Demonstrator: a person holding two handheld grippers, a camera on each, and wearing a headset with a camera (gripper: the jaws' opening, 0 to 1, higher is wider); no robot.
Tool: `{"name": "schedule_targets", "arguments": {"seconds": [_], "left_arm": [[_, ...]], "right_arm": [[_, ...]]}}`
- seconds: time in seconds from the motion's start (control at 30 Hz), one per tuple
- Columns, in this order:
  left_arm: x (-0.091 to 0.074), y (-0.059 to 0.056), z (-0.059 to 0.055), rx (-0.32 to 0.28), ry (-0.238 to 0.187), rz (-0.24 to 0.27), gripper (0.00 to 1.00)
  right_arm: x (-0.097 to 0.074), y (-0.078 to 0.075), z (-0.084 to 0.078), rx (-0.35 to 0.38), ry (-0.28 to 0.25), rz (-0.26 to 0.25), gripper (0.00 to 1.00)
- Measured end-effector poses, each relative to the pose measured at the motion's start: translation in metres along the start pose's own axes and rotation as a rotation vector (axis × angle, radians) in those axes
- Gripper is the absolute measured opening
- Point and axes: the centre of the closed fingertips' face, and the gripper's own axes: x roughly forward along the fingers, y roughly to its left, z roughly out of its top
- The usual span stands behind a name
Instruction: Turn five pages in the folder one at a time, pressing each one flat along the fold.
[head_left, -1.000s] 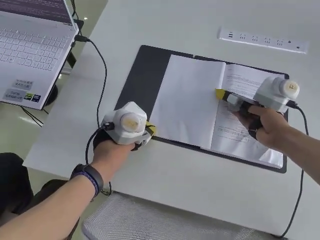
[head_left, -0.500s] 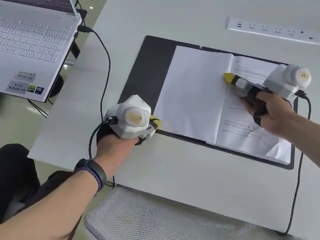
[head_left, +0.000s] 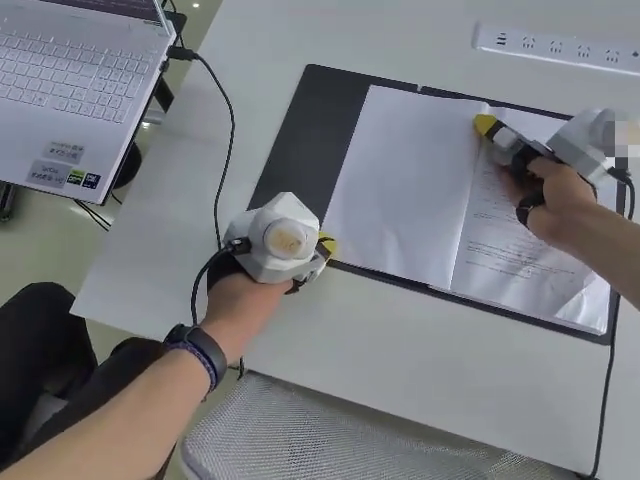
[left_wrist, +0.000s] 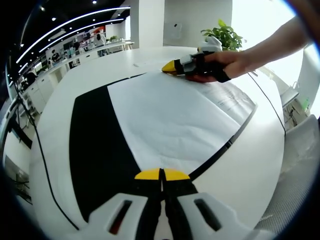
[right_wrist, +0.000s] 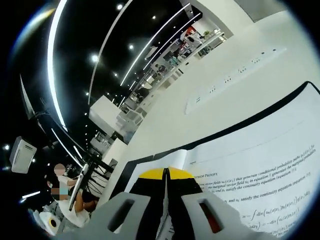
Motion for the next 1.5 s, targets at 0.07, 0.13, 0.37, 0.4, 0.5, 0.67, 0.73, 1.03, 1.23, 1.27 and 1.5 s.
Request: {"name": "schedule_targets", "arguments": {"seconds": [0.07, 0.13, 0.37, 0.4, 0.5, 0.67, 0.73, 1.03, 1.23, 1.27, 1.5], "left_arm": [[0.0, 0.0, 0.0, -0.001, -0.002, 0.002, 0.0], [0.0, 0.0, 0.0, -0.005, -0.002, 0.003, 0.0], [-0.001, 0.001, 0.0, -0.012, -0.006, 0.002, 0.0], [-0.001, 0.001, 0.0, -0.011, -0.006, 0.003, 0.0], [-0.001, 0.001, 0.0, -0.004, -0.005, 0.006, 0.0], [0.0, 0.001, 0.0, -0.012, -0.005, 0.003, 0.0], [0.0, 0.001, 0.0, -0.013, -0.006, 0.002, 0.0], [0.0, 0.001, 0.0, -0.026, -0.014, 0.004, 0.0], [0.0, 0.0, 0.0, -0.037, -0.021, 0.008, 0.0], [0.0, 0.0, 0.0, -0.036, -0.022, 0.008, 0.0], [0.0, 0.0, -0.001, -0.041, -0.027, 0.004, 0.0]], "right_arm": [[0.006, -0.004, 0.004, 0.001, -0.006, -0.007, 0.0], [0.01, -0.006, 0.006, -0.005, -0.006, -0.014, 0.0], [0.027, -0.02, 0.018, 0.014, -0.023, -0.039, 0.0], [0.028, -0.021, 0.019, 0.009, -0.02, -0.041, 0.0], [0.029, -0.023, 0.018, 0.005, -0.013, -0.04, 0.0], [0.025, -0.019, 0.013, 0.018, 0.01, -0.011, 0.0], [0.022, -0.018, 0.01, 0.02, 0.02, -0.005, 0.0], [0.008, -0.007, -0.012, -0.014, 0.075, 0.045, 0.0], [-0.015, 0.013, -0.032, -0.028, 0.12, 0.091, 0.0], [-0.019, 0.016, -0.035, -0.029, 0.119, 0.095, 0.0], [-0.038, 0.022, -0.047, 0.009, 0.098, 0.125, 0.0]]}}
